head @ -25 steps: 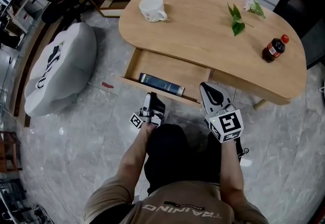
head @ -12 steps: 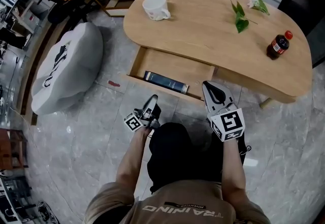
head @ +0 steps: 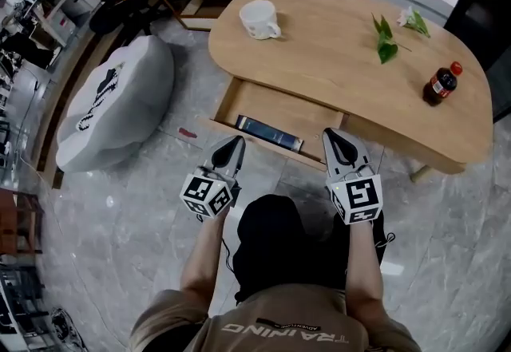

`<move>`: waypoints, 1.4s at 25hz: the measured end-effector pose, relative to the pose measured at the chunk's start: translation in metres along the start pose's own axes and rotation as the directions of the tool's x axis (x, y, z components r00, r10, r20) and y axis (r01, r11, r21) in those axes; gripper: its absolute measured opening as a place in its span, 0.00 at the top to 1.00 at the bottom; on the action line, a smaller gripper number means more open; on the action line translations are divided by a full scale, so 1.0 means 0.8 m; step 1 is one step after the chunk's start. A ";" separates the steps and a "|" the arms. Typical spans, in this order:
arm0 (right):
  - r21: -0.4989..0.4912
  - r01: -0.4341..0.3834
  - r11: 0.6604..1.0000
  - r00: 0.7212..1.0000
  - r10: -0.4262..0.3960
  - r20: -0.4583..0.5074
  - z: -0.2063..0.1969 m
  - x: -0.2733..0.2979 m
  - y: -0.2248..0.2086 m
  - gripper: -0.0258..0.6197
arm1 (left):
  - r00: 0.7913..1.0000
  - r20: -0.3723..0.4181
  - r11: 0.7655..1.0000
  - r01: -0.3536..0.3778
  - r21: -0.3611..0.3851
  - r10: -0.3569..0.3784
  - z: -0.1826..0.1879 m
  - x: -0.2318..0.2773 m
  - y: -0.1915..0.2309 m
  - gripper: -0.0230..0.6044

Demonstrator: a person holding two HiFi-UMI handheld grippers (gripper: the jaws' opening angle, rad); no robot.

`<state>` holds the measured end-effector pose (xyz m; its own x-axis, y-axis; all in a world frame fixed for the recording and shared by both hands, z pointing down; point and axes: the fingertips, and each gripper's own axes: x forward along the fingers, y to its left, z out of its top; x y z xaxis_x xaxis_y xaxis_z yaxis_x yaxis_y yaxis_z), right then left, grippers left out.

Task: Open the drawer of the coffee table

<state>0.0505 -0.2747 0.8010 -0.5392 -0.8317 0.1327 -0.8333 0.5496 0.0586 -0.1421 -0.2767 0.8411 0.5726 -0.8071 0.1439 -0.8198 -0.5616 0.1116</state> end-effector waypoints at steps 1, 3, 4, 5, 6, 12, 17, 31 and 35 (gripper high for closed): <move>0.003 -0.001 1.000 1.000 0.001 0.004 0.002 0.000 0.000 0.95 | 1.000 -0.023 0.998 -0.004 0.057 0.005 0.010 0.005 -0.008 0.95; 0.015 -0.013 1.000 1.000 0.013 0.017 0.006 0.000 0.001 0.95 | 0.999 -0.052 0.988 0.003 0.155 0.005 0.030 0.016 -0.026 0.95; 0.022 -0.019 1.000 1.000 0.019 0.024 0.008 0.000 0.003 0.95 | 0.999 -0.052 0.981 0.002 0.193 0.008 0.042 0.022 -0.033 0.95; 0.024 -0.019 1.000 0.999 0.019 0.028 0.009 0.000 0.003 0.95 | 0.999 -0.043 0.976 -0.003 0.218 0.013 0.054 0.028 -0.039 0.95; 0.024 -0.014 1.000 0.999 0.013 0.031 0.011 -0.001 0.001 0.95 | 0.999 -0.029 0.972 -0.013 0.234 0.020 0.067 0.033 -0.044 0.95; -0.022 0.007 1.000 0.998 -0.005 0.070 0.043 -0.004 -0.007 0.95 | 0.996 0.061 0.958 -0.078 0.275 0.063 0.133 0.051 -0.065 0.95; 0.005 0.100 0.995 0.990 -0.100 0.101 0.062 -0.012 -0.040 0.95 | 0.998 0.041 0.974 -0.061 0.217 0.053 0.122 0.070 -0.069 0.95; 0.051 0.143 0.988 0.985 -0.147 0.088 0.016 -0.014 -0.064 0.95 | 0.998 0.013 0.975 -0.067 0.210 0.066 0.077 0.084 -0.058 0.95; 0.057 0.148 0.987 0.988 -0.150 0.029 -0.003 -0.006 -0.065 0.95 | 0.997 0.006 0.976 -0.072 0.207 0.072 0.075 0.081 -0.053 0.95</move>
<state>0.0964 -0.2992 0.8001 -0.4118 -0.9064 0.0937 -0.9094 0.4154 0.0214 -0.0709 -0.3158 0.7865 0.5118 -0.8466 0.1461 -0.8429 -0.5278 -0.1051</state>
